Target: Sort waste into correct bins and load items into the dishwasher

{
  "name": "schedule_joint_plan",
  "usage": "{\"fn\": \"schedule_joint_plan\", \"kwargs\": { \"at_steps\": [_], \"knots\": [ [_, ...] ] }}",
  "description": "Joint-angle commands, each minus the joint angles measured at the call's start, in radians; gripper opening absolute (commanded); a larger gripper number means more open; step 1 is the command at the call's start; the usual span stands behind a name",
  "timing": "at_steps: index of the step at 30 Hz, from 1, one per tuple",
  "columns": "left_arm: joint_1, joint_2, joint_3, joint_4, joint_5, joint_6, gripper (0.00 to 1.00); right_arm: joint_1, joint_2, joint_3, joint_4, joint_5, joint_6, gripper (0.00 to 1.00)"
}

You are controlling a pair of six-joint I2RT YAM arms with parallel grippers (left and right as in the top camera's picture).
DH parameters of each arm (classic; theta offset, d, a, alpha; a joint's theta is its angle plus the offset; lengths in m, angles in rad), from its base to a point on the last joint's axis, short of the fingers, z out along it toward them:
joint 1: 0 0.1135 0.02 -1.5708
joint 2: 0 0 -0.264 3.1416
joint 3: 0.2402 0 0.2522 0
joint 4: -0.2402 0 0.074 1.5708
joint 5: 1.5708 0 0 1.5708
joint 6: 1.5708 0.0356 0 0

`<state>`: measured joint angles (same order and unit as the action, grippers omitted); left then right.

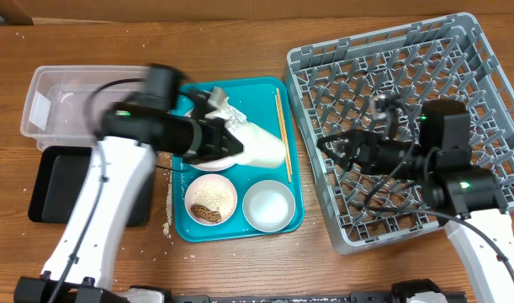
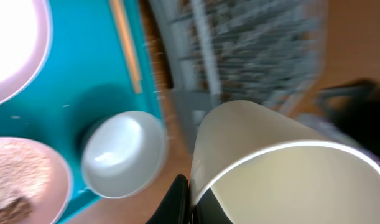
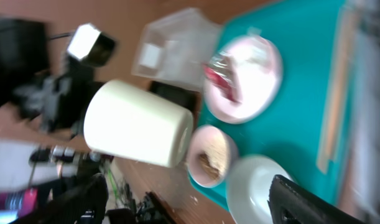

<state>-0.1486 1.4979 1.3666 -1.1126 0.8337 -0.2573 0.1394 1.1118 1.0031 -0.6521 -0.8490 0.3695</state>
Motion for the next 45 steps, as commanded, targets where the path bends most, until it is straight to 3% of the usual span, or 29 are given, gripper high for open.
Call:
{"fn": "schedule_joint_plan", "kwargs": {
  "at_steps": [1, 7, 13, 17, 23, 24, 25, 27, 28, 29, 33, 36, 39, 41, 45],
  "knots": [
    [0.108, 0.002, 0.011, -0.066, 0.439, 0.183, 0.04, 0.101, -0.004, 0.030, 0.130, -0.081, -0.002, 0.90],
    [0.134, 0.003, 0.011, -0.220, 0.511, 0.274, 0.04, 0.228, 0.002, 0.030, 0.394, -0.076, -0.002, 0.97],
    [0.134, 0.003, 0.011, -0.317, 0.547, 0.338, 0.04, 0.265, 0.026, 0.030, 0.435, -0.077, 0.003, 0.97],
    [0.127, 0.003, 0.011, -0.316, 0.554, 0.340, 0.04, 0.319, 0.048, 0.030, 0.435, -0.081, 0.006, 0.90],
    [0.109, 0.003, 0.011, -0.289, 0.544, 0.340, 0.05, 0.383, 0.062, 0.031, 0.486, -0.081, 0.006, 0.65],
    [0.109, 0.003, 0.011, -0.285, 0.543, 0.340, 0.10, 0.382, 0.062, 0.031, 0.488, -0.081, 0.006, 0.64],
    [0.109, 0.003, 0.011, -0.280, 0.542, 0.341, 0.22, 0.382, 0.061, 0.031, 0.486, -0.081, 0.006, 0.61],
    [0.110, 0.003, 0.011, -0.267, 0.525, 0.340, 0.64, 0.375, 0.055, 0.031, 0.479, -0.080, 0.005, 0.60],
    [0.110, 0.003, 0.011, -0.262, 0.499, 0.340, 0.91, 0.367, 0.051, 0.031, 0.475, -0.080, 0.002, 0.60],
    [0.111, 0.003, 0.011, -0.256, 0.471, 0.340, 1.00, 0.354, 0.043, 0.031, 0.467, -0.075, 0.000, 0.60],
    [0.125, 0.003, 0.011, -0.237, 0.188, 0.307, 1.00, 0.269, -0.017, 0.035, 0.354, 0.023, -0.040, 0.60],
    [0.130, 0.003, 0.011, -0.242, -0.140, 0.195, 1.00, 0.171, -0.101, 0.080, 0.108, 0.284, -0.063, 0.60],
    [0.130, 0.003, 0.011, -0.243, -0.190, 0.182, 1.00, 0.131, -0.137, 0.134, -0.062, 0.480, -0.062, 0.59],
    [0.130, 0.003, 0.011, -0.237, -0.187, 0.182, 1.00, 0.126, -0.146, 0.195, -0.262, 0.682, -0.027, 0.59],
    [0.128, 0.003, 0.011, -0.235, -0.187, 0.182, 1.00, 0.128, -0.117, 0.216, -0.486, 0.778, 0.044, 0.59]
  ]
}}
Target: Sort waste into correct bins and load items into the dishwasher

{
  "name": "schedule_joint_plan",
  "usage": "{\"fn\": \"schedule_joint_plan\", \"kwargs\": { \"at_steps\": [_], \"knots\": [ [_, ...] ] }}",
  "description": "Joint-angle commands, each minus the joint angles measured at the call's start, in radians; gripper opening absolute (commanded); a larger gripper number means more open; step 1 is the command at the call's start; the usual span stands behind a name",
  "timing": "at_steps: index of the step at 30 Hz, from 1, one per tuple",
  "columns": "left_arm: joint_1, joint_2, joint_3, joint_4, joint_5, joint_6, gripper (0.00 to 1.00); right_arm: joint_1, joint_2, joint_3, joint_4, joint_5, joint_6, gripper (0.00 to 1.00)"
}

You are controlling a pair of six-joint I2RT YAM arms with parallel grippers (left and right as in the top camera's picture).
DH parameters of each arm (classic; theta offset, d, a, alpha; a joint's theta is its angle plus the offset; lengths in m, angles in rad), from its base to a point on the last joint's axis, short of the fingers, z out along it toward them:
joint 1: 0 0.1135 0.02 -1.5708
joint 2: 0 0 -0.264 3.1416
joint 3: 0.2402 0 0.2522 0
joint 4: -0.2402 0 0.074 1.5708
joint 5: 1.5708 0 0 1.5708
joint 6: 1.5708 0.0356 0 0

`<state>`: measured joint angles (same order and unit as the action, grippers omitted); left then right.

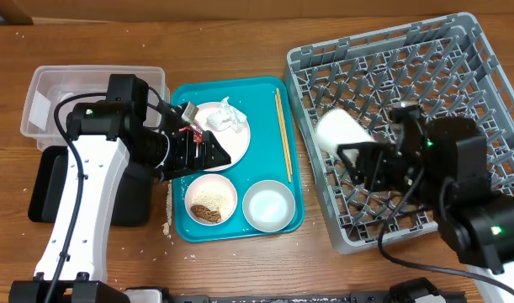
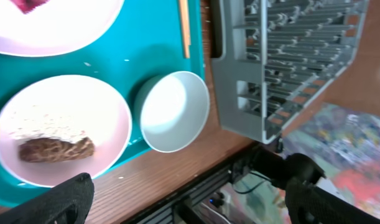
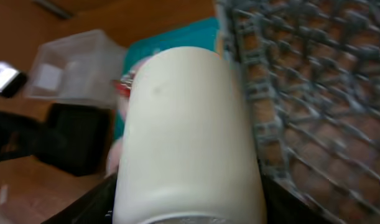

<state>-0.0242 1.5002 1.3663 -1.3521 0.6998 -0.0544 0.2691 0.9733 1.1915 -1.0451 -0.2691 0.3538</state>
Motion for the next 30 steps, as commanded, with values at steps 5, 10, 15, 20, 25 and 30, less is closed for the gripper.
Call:
{"fn": "schedule_joint_plan", "kwargs": {
  "at_steps": [5, 10, 15, 20, 25, 30],
  "knots": [
    [0.003, 0.001, 0.011, 0.009, -0.052, -0.022, 1.00, -0.002, 0.126, 0.026, -0.287, 0.200, 0.093, 0.59],
    [0.003, 0.001, 0.011, 0.017, -0.052, -0.029, 1.00, 0.000, 0.282, 0.025, -0.371, 0.179, 0.092, 0.59],
    [0.003, 0.001, 0.011, 0.014, -0.036, -0.028, 1.00, 0.000, 0.399, 0.025, -0.336, 0.183, 0.088, 0.81],
    [-0.065, 0.001, 0.011, 0.016, -0.048, -0.018, 0.94, 0.000, 0.391, 0.065, -0.216, 0.152, 0.101, 1.00],
    [-0.253, 0.001, -0.001, 0.021, -0.417, -0.213, 0.91, 0.000, 0.318, 0.164, -0.135, 0.151, 0.104, 1.00],
    [-0.387, 0.002, -0.070, 0.084, -0.650, -0.412, 0.92, 0.000, 0.254, 0.173, -0.031, 0.116, 0.104, 1.00]
  ]
}}
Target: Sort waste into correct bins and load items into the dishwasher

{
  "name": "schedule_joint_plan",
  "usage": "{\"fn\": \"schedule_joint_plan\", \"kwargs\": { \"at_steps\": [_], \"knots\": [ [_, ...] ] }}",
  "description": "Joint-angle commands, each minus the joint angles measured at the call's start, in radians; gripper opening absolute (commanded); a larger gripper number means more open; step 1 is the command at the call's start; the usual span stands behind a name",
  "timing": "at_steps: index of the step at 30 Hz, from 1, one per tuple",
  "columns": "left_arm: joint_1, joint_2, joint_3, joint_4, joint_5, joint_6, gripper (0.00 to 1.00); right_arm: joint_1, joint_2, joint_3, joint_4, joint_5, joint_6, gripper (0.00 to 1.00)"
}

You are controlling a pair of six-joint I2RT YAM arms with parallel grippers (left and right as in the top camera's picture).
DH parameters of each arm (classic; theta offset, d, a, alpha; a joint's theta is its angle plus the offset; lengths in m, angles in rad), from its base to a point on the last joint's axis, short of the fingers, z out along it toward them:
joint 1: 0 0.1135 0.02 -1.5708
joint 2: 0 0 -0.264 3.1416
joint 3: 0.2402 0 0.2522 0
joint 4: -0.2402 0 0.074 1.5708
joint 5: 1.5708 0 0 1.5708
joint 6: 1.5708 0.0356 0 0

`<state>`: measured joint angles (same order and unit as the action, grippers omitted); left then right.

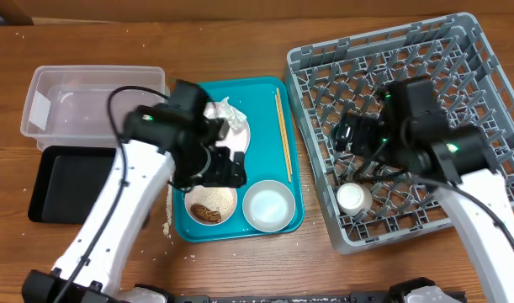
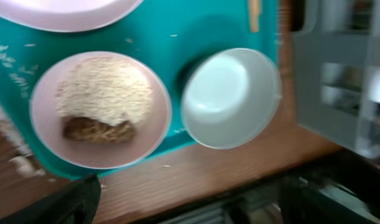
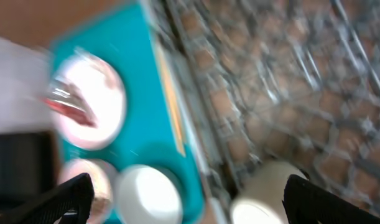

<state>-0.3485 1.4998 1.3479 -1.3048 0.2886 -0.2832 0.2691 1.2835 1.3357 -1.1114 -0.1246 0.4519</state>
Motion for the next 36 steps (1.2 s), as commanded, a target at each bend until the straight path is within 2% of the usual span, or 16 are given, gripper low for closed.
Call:
{"fn": "schedule_joint_plan", "kwargs": {
  "at_steps": [1, 3, 8, 11, 19, 21, 23, 24, 25, 26, 27, 33, 36],
  "knots": [
    [-0.081, 0.002, -0.075, 0.071, -0.248, -0.199, 0.91, 0.000, -0.063, 0.029, 0.048, -0.037, 0.006, 1.00],
    [-0.111, 0.004, -0.132, 0.156, -0.263, -0.233, 0.85, 0.000, -0.066, 0.029, 0.067, -0.057, 0.006, 1.00],
    [-0.129, 0.019, -0.330, 0.367, -0.286, -0.426, 0.65, 0.000, -0.055, 0.027, 0.070, -0.103, 0.005, 1.00],
    [-0.130, 0.019, -0.361, 0.425, -0.242, -0.428, 0.58, 0.000, -0.048, 0.027, 0.071, -0.103, 0.006, 1.00],
    [-0.130, 0.062, -0.417, 0.556, -0.244, -0.428, 0.50, 0.000, -0.030, 0.027, 0.066, -0.106, 0.005, 1.00],
    [-0.130, 0.089, -0.418, 0.566, -0.244, -0.427, 0.48, 0.000, -0.030, 0.027, 0.064, -0.106, 0.006, 1.00],
    [-0.130, 0.119, -0.418, 0.578, -0.238, -0.427, 0.41, 0.000, -0.030, 0.027, 0.064, -0.106, 0.005, 1.00],
    [-0.130, 0.130, -0.417, 0.580, -0.229, -0.427, 0.30, 0.000, -0.030, 0.027, 0.064, -0.106, 0.006, 1.00],
    [-0.129, 0.133, -0.415, 0.580, -0.220, -0.427, 0.23, 0.000, -0.030, 0.027, 0.064, -0.106, 0.006, 1.00],
    [-0.129, 0.133, -0.411, 0.580, -0.217, -0.427, 0.10, 0.000, -0.030, 0.027, 0.063, -0.106, 0.006, 1.00],
    [-0.129, 0.129, -0.402, 0.575, -0.209, -0.427, 0.04, 0.000, -0.030, 0.027, 0.063, -0.106, 0.006, 1.00],
    [-0.114, 0.061, -0.319, 0.449, -0.154, -0.427, 0.04, 0.000, -0.030, 0.027, 0.063, -0.117, 0.005, 1.00],
    [-0.029, -0.011, -0.243, 0.324, -0.055, -0.355, 0.04, 0.000, -0.030, 0.027, 0.063, -0.117, 0.005, 1.00]
  ]
}}
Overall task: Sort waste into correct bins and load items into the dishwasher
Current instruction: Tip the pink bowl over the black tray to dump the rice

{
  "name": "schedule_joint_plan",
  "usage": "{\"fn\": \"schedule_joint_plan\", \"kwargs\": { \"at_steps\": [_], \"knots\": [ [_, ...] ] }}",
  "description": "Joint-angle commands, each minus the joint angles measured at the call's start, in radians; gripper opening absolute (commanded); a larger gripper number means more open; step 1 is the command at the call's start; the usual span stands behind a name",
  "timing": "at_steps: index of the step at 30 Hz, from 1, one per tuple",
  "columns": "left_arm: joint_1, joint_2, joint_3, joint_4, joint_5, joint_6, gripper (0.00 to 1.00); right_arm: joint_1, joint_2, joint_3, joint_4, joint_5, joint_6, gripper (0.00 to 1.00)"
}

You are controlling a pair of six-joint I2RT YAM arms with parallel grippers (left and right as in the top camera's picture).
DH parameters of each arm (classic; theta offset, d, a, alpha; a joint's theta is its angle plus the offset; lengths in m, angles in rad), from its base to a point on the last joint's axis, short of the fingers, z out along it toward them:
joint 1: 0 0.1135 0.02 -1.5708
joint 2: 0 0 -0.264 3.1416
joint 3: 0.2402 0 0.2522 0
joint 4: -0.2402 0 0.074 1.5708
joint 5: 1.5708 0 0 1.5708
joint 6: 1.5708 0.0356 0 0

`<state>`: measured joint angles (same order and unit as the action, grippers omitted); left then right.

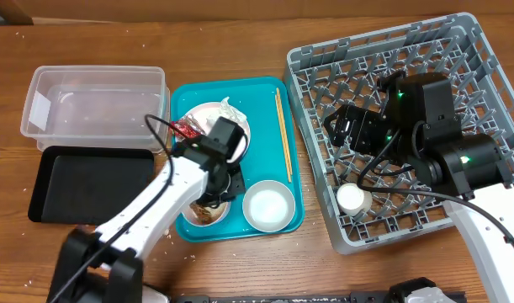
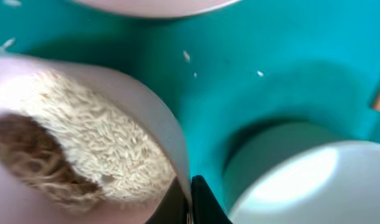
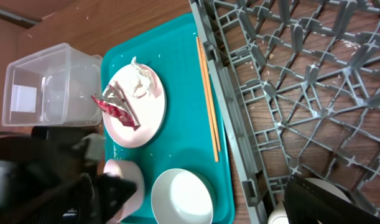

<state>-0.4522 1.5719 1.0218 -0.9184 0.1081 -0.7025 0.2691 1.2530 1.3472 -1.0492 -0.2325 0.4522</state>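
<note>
On the teal tray (image 1: 265, 109) my left gripper (image 2: 188, 200) is shut on the rim of the pink bowl (image 2: 84, 155), which holds pale grains and a brown lump. A white bowl (image 1: 267, 204) sits just right of it. The pink plate (image 1: 208, 128) behind carries a red wrapper (image 3: 118, 104) and a crumpled tissue (image 3: 142, 79). Two chopsticks (image 1: 283, 135) lie along the tray's right edge. A white cup (image 1: 352, 199) stands in the grey dish rack (image 1: 300, 101). My right gripper (image 3: 208, 190) hangs open over the rack's left side.
A clear plastic bin (image 1: 92, 101) stands at the back left with a black bin (image 1: 80, 181) in front of it. Crumbs (image 1: 167, 223) lie on the wooden table by the tray's left front corner.
My left gripper was open above the two bowls; now it is down at the pink bowl and shut on its rim. The right gripper is still open over the rack, and the cup is unmoved.
First my left gripper held the white cup over the tray with the right gripper open nearby. Then the right gripper held the cup over the rack. After that the cup stood in the rack's front left. Now the left gripper grips the pink bowl.
</note>
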Motion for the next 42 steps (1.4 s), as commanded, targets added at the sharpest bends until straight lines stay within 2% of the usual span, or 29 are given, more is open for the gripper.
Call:
{"fn": "schedule_joint_plan", "kwargs": {
  "at_steps": [1, 4, 8, 10, 13, 15, 19, 21, 24, 31, 33, 34, 35, 37, 39, 40, 42],
  "knots": [
    [0.129, -0.113, 0.110, -0.097, 0.188, 0.120, 0.04, 0.000, 0.000, 0.015, 0.002, -0.009, 0.005, 1.00],
    [0.385, -0.192, 0.164, -0.184, 0.364, 0.307, 0.04, 0.000, 0.000, 0.015, 0.003, -0.009, 0.005, 1.00],
    [0.662, -0.171, 0.166, -0.244, 0.551, 0.509, 0.04, 0.000, 0.000, 0.015, 0.003, -0.009, 0.005, 1.00],
    [0.826, -0.118, 0.166, -0.288, 0.674, 0.650, 0.04, 0.000, 0.000, 0.015, 0.002, -0.009, 0.005, 1.00],
    [0.959, -0.034, 0.166, -0.347, 0.801, 0.785, 0.04, 0.000, 0.000, 0.015, 0.002, -0.009, 0.005, 1.00],
    [1.064, 0.080, 0.166, -0.411, 0.916, 0.924, 0.04, 0.000, 0.000, 0.015, 0.000, -0.010, 0.005, 1.00],
    [1.180, 0.232, 0.167, -0.524, 1.086, 1.088, 0.04, 0.000, 0.000, 0.015, 0.000, -0.010, 0.005, 1.00],
    [1.228, 0.289, 0.167, -0.549, 1.135, 1.115, 0.04, 0.000, 0.000, 0.015, -0.003, -0.010, 0.005, 1.00],
    [1.312, 0.369, 0.167, -0.547, 1.199, 1.123, 0.04, 0.000, 0.000, 0.015, -0.003, -0.011, 0.005, 1.00],
    [1.350, 0.391, 0.167, -0.576, 1.228, 1.122, 0.04, 0.000, 0.000, 0.015, -0.003, -0.017, 0.006, 1.00],
    [1.350, 0.391, 0.167, -0.585, 1.272, 1.185, 0.05, 0.000, 0.000, 0.015, -0.003, -0.017, 0.006, 1.00],
    [1.350, 0.392, 0.167, -0.521, 1.259, 1.113, 0.04, 0.000, 0.000, 0.015, -0.003, -0.017, 0.006, 1.00],
    [1.348, 0.392, 0.167, -0.533, 1.241, 1.072, 0.04, 0.000, 0.000, 0.015, -0.003, -0.018, 0.006, 1.00],
    [1.342, 0.391, 0.167, -0.618, 1.299, 1.198, 0.04, 0.000, 0.000, 0.015, -0.005, -0.018, 0.006, 1.00],
    [1.341, 0.391, 0.167, -0.648, 1.285, 1.197, 0.04, 0.000, 0.000, 0.015, -0.006, -0.018, 0.006, 1.00],
    [1.341, 0.390, 0.167, -0.777, 1.253, 1.242, 0.04, 0.000, 0.000, 0.015, -0.007, -0.018, 0.006, 1.00],
    [1.340, 0.373, 0.167, -0.728, 1.299, 1.315, 0.04, 0.000, 0.000, 0.015, -0.007, -0.018, 0.006, 1.00]
  ]
}}
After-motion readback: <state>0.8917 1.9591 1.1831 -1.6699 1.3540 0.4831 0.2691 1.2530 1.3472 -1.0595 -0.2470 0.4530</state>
